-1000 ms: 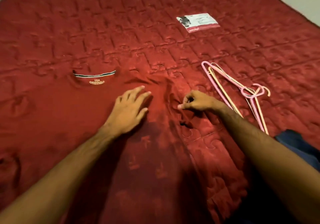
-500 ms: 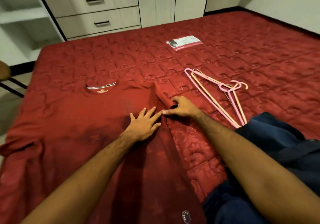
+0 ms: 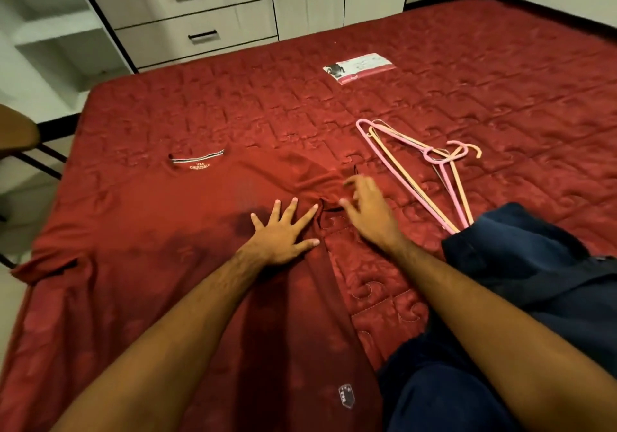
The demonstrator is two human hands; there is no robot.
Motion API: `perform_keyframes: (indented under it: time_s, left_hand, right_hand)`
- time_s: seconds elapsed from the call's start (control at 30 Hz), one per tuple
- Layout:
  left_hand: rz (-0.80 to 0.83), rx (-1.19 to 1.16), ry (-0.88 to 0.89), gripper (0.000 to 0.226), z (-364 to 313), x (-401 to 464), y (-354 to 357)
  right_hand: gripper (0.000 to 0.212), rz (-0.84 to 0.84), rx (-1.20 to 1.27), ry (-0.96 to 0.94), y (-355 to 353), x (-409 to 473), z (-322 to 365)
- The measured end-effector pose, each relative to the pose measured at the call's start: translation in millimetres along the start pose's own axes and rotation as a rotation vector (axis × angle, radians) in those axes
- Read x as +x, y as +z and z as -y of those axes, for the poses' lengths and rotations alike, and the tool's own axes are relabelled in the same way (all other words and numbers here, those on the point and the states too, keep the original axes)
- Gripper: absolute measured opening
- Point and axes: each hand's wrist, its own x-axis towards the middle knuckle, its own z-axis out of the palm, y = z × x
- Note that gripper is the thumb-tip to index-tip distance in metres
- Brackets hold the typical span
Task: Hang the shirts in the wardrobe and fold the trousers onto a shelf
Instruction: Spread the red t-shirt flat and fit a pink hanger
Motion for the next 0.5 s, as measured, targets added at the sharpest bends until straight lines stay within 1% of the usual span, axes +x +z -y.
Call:
perform_keyframes:
  time_s: [0.03,0.07,0.1,0.13,0.2,0.3,0.33,0.4,0.47,0.5]
  left_hand:
    - [-0.038,0.011,0.023,0.081,-1,-10,7]
    - [-0.079,0.022,0.05,0.088,-4,-22,16]
    - [-0.115,0.027,0.078,0.095,-7,-37,25]
    - [-0.143,0.026,0.109,0.099,-10,-57,37]
    - [-0.201,0.051,0.187,0.093,-12,-100,59]
    - [-0.247,0.096,0.296,0.077,4,-164,83]
    - [-0.252,0.096,0.292,0.073,15,-186,89]
    - [-0.246,0.11,0.218,0.069,46,-232,98]
    - [-0.247,0.097,0.096,0.069,77,-277,104]
    - [-0.243,0.076,0.003,0.071,91,-299,108]
  right_hand:
    - [0.037,0.112,-0.12,-0.167,2,-15,8]
    - [0.04,0.223,-0.248,-0.289,3,-29,13]
    - [0.043,0.31,-0.364,-0.373,6,-42,17]
    - [0.044,0.358,-0.463,-0.442,7,-56,22]
    - [0.044,0.389,-0.611,-0.493,4,-75,31]
    - [0.044,0.347,-0.849,-0.52,-13,-83,53]
    - [0.042,0.316,-0.892,-0.521,-17,-84,63]
    - [0.036,0.295,-0.892,-0.56,-13,-92,91]
    - [0.039,0.426,-0.786,-0.628,7,-110,121]
    - [0.044,0.543,-0.726,-0.627,22,-124,135]
